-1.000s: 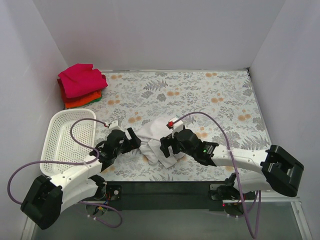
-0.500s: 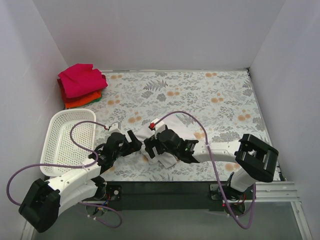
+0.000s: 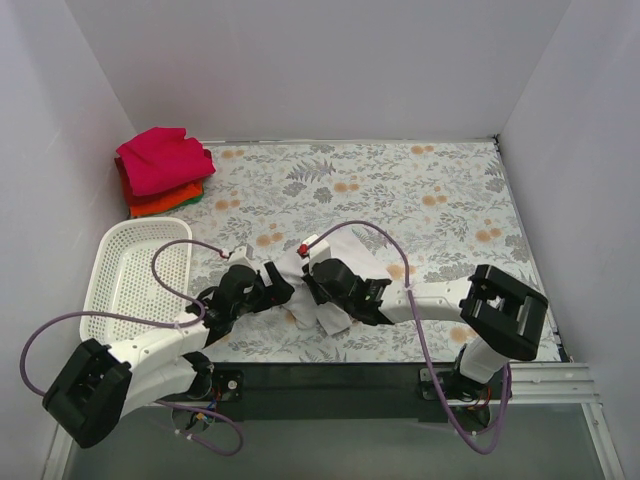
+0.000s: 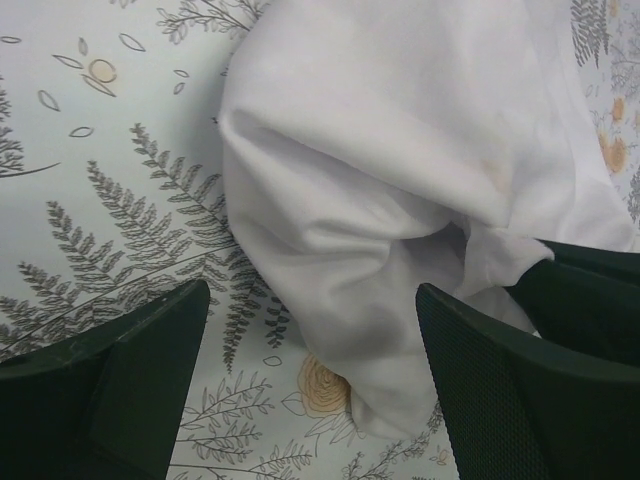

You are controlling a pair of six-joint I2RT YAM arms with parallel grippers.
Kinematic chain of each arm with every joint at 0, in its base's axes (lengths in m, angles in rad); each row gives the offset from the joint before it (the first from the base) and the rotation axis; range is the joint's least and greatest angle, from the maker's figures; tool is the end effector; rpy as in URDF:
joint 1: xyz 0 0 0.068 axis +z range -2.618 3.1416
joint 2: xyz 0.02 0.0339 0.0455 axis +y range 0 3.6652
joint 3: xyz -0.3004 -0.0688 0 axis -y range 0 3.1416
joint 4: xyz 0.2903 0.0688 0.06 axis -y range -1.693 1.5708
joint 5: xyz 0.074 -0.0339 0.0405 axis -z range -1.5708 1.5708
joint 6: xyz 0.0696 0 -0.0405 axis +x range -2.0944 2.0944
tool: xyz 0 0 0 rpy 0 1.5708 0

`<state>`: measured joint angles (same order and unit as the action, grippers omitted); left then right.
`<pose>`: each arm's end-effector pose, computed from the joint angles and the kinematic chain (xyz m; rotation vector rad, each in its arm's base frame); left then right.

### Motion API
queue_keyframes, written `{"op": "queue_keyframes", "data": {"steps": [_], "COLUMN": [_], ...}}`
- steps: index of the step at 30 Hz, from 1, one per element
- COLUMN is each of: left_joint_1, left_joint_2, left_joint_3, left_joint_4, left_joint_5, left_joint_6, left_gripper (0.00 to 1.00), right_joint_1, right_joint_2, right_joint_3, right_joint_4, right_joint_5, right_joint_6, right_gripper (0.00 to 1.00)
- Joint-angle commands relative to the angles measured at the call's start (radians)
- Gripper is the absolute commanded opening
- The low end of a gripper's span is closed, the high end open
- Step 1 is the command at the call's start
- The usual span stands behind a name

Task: Fold and stack the t-shirts
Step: Flatten the tshirt out

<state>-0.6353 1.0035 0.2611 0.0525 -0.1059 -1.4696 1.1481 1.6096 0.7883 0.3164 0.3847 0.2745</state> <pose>0.1843 -0.1267 0.1236 -1.0512 2.2207 -0.9411 0.1857 0.3491 0.1750 -0.6563 1.9646 0.4888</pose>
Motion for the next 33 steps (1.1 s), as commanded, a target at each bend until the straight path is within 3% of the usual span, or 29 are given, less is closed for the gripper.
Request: {"op": "queue_keyframes", "data": {"steps": [1,8,12,13,15,16,17,25,30,33], "left_joint_1": [-0.038,-0.086,-0.112,-0.115,-0.119,-0.121,-0.121,-0.121,-0.118,-0.116], "left_joint_2": [0.046,0.115,0.239,0.297,0.339,0.354,0.353,0.106,0.015,-0.006], "left_joint_3": [0.027,0.032,0.081,0.096,0.131,0.139,0.147,0.219,0.311,0.380], "left_joint_4": [0.009,0.117,0.176,0.176,0.176,0.176,0.164,0.008,-0.140,-0.192], "left_joint_5": [0.000,0.006,0.005,-0.003,-0.012,-0.029,-0.041,-0.178,-0.259,-0.239], "left_joint_6": [0.009,-0.037,-0.032,-0.025,-0.020,-0.012,-0.011,0.072,0.133,0.189], "left_gripper": [0.78,0.78,0.74,0.59,0.38,0.12,0.00,0.00,0.00,0.00], "right_joint_1": [-0.016,-0.091,-0.108,-0.113,-0.131,-0.136,-0.145,-0.182,-0.218,-0.231], "right_joint_2": [-0.066,-0.200,-0.296,-0.316,-0.385,-0.410,-0.460,-0.692,-0.819,-0.869], "right_joint_3": [-0.011,-0.089,-0.158,-0.181,-0.198,-0.207,-0.219,-0.204,-0.169,-0.140], "right_joint_4": [0.036,0.018,0.006,0.001,-0.019,-0.025,-0.042,-0.197,-0.287,-0.315], "right_joint_5": [0.094,0.085,0.132,0.140,0.164,0.174,0.178,0.358,0.430,0.457], "right_joint_6": [-0.044,-0.052,-0.031,-0.028,-0.020,-0.018,-0.018,-0.052,-0.070,-0.087], "right_gripper": [0.01,0.01,0.01,0.01,0.01,0.01,0.01,0.01,0.01,0.01]}}
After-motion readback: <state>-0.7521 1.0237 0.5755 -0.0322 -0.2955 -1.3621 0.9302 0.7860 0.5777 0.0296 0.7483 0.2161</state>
